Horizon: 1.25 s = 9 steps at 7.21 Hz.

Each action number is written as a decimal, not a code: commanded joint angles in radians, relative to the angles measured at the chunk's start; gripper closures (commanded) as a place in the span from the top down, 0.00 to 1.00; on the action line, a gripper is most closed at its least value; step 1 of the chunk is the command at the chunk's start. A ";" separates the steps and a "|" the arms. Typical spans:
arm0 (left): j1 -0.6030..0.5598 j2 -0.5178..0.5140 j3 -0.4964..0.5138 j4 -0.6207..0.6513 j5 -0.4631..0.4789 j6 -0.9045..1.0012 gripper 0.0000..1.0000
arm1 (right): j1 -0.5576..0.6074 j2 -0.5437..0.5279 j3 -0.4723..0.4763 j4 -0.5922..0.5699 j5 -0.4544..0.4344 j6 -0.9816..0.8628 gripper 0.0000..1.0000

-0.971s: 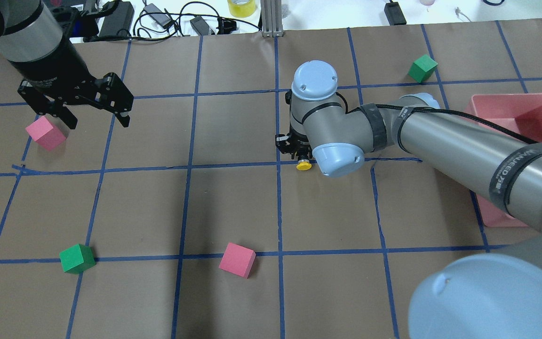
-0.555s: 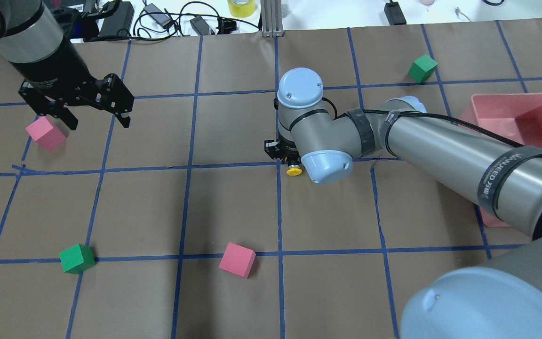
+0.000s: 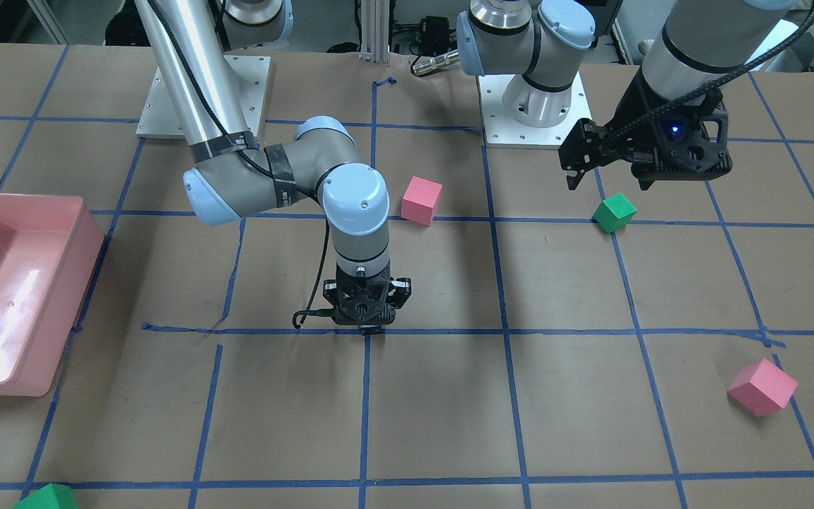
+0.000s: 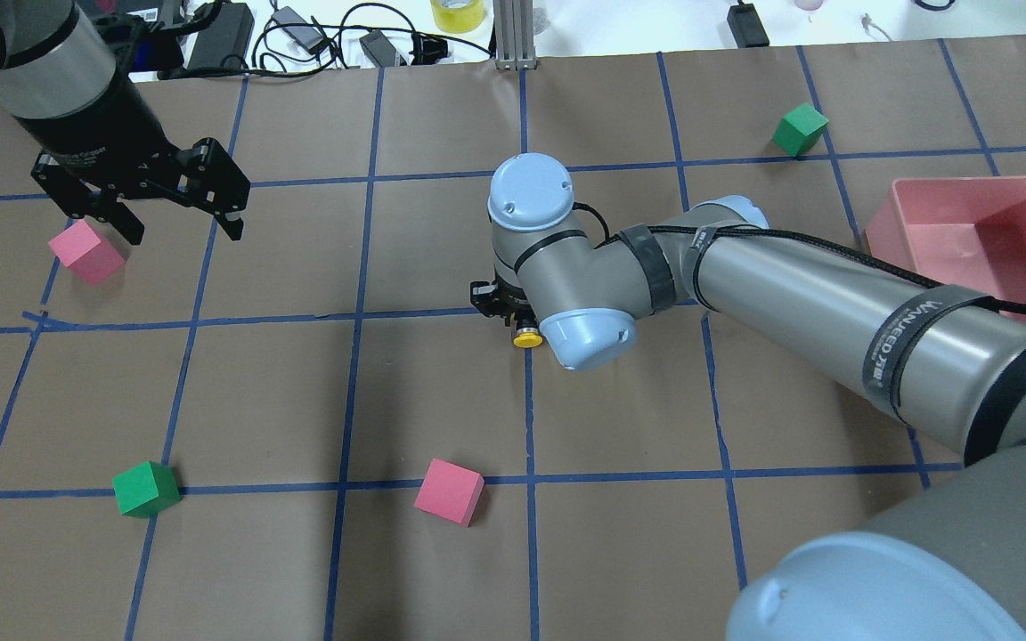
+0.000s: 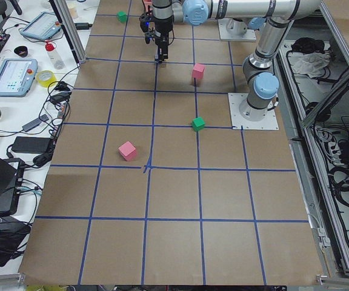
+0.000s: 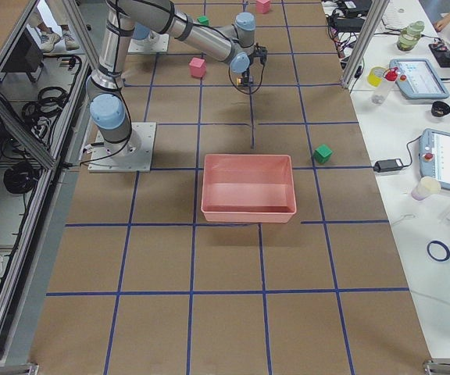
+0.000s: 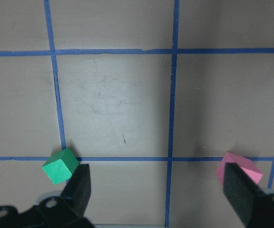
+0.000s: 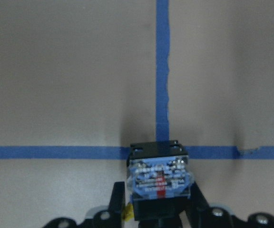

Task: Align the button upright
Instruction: 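Carry the switch to the table center and lower it with the right gripper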

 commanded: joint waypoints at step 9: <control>0.004 -0.001 -0.003 0.027 -0.012 -0.021 1.00 | -0.066 -0.159 0.001 0.054 -0.004 -0.109 1.00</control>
